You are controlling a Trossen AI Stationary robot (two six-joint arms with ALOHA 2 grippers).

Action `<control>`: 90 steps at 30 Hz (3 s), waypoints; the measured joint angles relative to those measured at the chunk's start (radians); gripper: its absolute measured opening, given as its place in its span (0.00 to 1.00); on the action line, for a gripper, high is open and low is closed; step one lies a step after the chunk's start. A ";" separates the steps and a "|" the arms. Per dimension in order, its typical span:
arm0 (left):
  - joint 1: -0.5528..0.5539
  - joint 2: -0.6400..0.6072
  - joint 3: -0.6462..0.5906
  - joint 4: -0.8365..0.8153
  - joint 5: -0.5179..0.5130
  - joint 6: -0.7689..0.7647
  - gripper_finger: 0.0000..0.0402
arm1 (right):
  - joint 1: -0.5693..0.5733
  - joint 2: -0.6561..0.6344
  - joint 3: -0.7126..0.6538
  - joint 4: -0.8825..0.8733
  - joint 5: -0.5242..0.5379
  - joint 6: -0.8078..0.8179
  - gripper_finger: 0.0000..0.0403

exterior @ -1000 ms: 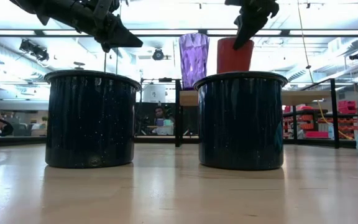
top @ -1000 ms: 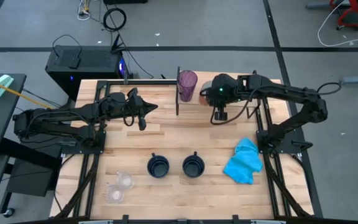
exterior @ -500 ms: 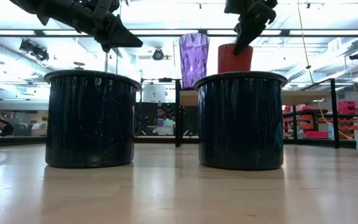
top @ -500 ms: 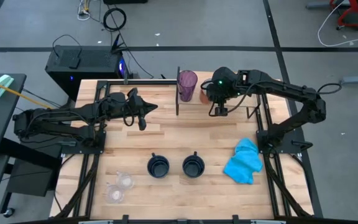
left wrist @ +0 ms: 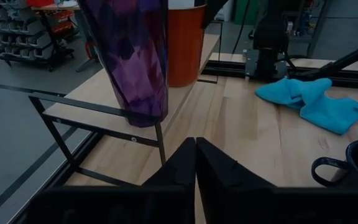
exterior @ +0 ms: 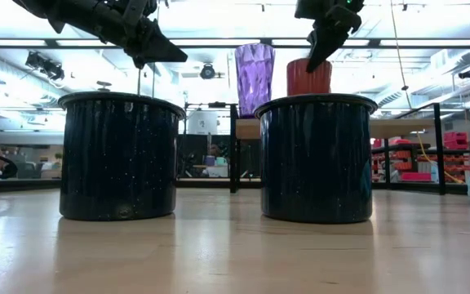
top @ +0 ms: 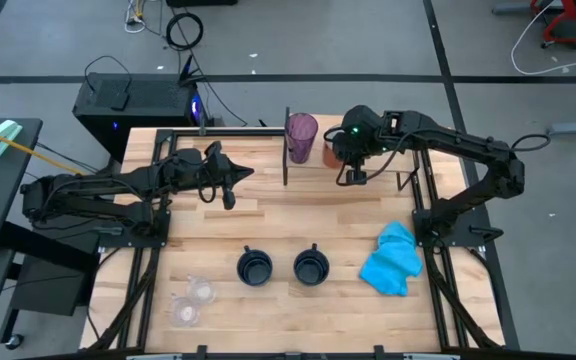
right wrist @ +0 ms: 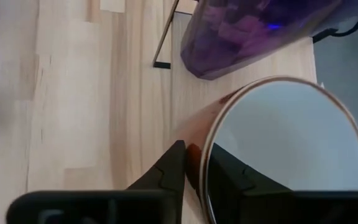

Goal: Stack small to large cups/mugs on shelf
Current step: Put the orange mug on the shelf

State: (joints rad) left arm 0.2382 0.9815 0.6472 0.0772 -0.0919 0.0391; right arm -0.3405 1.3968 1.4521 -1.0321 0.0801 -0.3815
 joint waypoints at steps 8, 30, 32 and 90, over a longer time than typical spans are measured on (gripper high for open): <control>0.000 0.000 0.000 0.000 0.000 0.000 0.04 | -0.006 0.000 0.000 -0.002 -0.001 -0.012 0.20; 0.000 0.000 0.000 0.000 0.000 0.000 0.03 | -0.013 -0.008 0.000 0.016 0.051 -0.004 0.46; 0.000 0.000 0.000 0.000 0.000 0.000 0.04 | -0.013 -0.017 0.000 0.022 0.054 -0.004 0.49; 0.000 0.000 0.000 0.000 0.000 -0.002 0.06 | -0.360 -0.082 -0.152 0.095 0.019 0.195 0.41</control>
State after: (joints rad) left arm 0.2382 0.9813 0.6472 0.0769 -0.0917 0.0375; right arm -0.7006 1.3151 1.3003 -0.9366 0.0987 -0.1864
